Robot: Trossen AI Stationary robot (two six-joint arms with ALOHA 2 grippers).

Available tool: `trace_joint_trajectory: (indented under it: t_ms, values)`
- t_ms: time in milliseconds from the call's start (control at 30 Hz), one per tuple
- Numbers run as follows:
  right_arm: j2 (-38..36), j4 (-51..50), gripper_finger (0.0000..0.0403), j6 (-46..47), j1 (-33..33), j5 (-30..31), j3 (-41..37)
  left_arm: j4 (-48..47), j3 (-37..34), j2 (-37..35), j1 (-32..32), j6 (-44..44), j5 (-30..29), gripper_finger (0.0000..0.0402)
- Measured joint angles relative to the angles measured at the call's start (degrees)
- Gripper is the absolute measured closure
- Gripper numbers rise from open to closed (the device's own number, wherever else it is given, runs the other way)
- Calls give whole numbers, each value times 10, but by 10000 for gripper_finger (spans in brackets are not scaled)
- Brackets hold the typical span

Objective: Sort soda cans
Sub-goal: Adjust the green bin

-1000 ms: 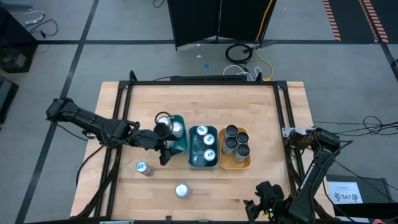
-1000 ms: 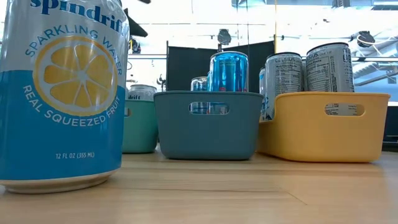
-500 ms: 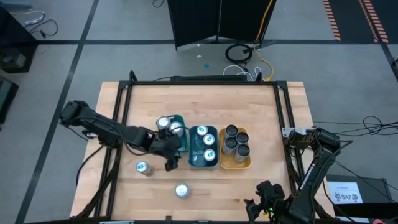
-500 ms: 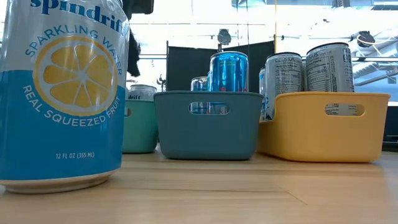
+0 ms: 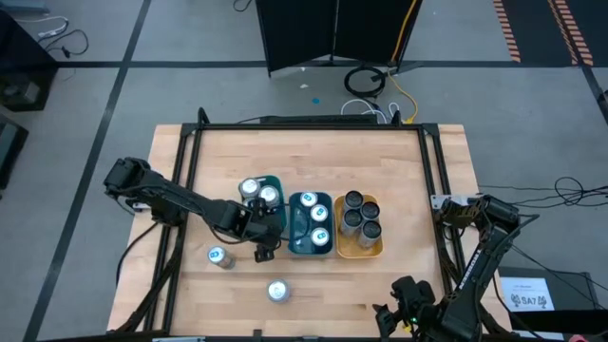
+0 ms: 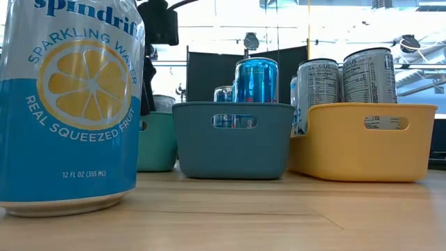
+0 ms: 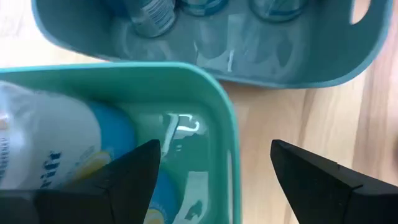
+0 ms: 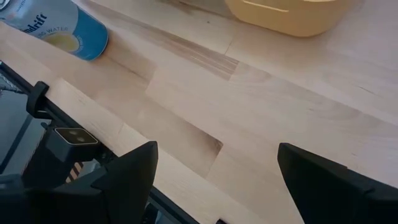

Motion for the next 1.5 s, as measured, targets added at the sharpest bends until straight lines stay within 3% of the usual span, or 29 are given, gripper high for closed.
trace_joint_trajectory:
  t_ms: [767, 1500]
  values:
    - [0, -6, 80, -1, 0, 1, 0, 6, 1, 15, 0, 0, 12, 228]
    - [0, -6, 80, -11, 0, 1, 0, 16, 0, 18, -13, -31, -16, 238]
